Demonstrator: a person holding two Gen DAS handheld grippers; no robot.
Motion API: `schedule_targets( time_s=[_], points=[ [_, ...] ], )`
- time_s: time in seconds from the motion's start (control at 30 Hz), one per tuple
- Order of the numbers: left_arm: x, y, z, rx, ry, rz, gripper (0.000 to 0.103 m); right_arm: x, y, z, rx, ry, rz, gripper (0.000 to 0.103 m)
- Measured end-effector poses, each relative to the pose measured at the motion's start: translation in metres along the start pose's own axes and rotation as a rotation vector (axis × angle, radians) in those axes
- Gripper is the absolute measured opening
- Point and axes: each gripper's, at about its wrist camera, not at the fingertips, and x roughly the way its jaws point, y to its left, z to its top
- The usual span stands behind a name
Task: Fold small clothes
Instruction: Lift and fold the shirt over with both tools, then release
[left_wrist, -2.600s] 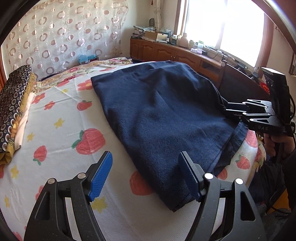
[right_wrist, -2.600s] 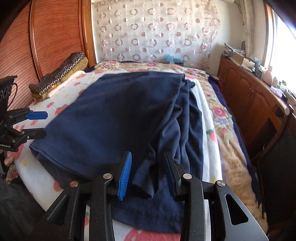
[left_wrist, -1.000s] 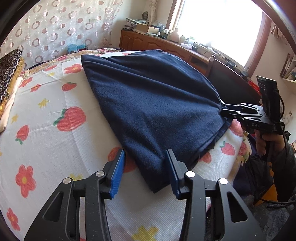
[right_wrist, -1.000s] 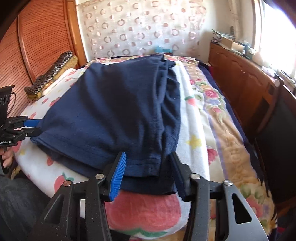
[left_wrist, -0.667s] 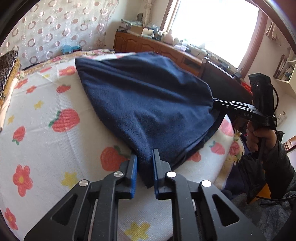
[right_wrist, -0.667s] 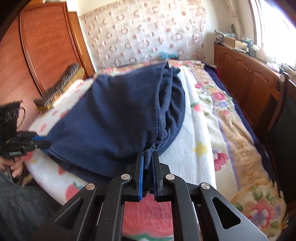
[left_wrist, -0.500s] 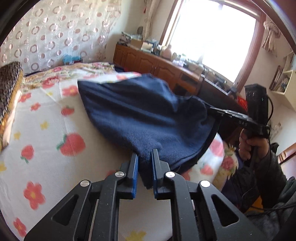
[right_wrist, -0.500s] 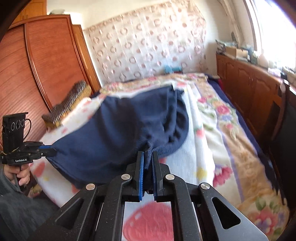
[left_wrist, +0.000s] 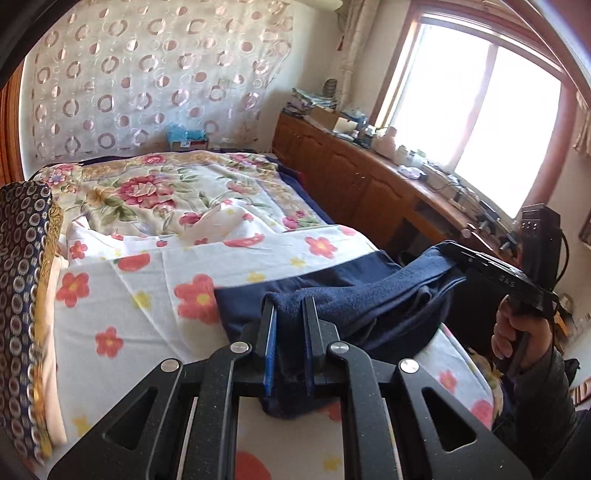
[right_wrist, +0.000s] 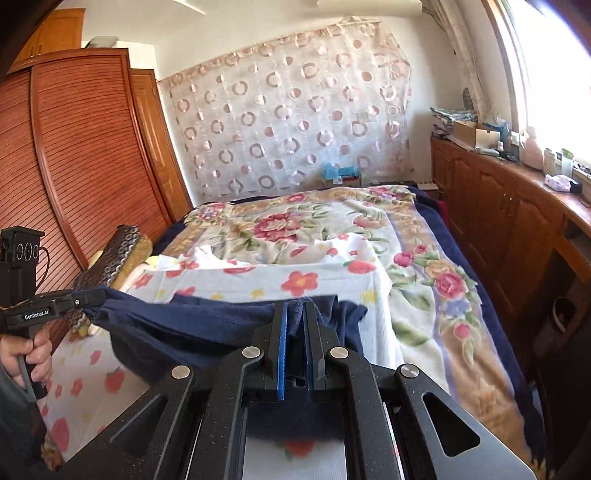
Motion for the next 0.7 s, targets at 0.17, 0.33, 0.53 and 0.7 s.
schedule_targets(
  time_s=[0.17, 0.33, 0.53, 0.7],
  points=[
    [0.041, 0.021, 0.016, -0.023, 0.049, 0.022, 0.013, 0.041, -0.005, 0.014, -0.022, 0.042, -0.017, 0.007],
    [0.068, 0.034, 0.020, -0.031, 0.090, 0.054, 0.020, 0.050, -0.007, 0.023, -0.043, 0.073, -0.024, 0.015],
    [0.044, 0.036, 0.015, 0.021, 0.034, 0.065, 0.049, 0.024, -0.011, 0.025, -0.051, 0.027, -0.062, 0.043],
    [0.040, 0.036, 0.002, 0.037, 0.066, 0.032, 0.078, 0.016, -0.014, 0.005, -0.071, 0.074, -0.071, 0.048]
  ],
)
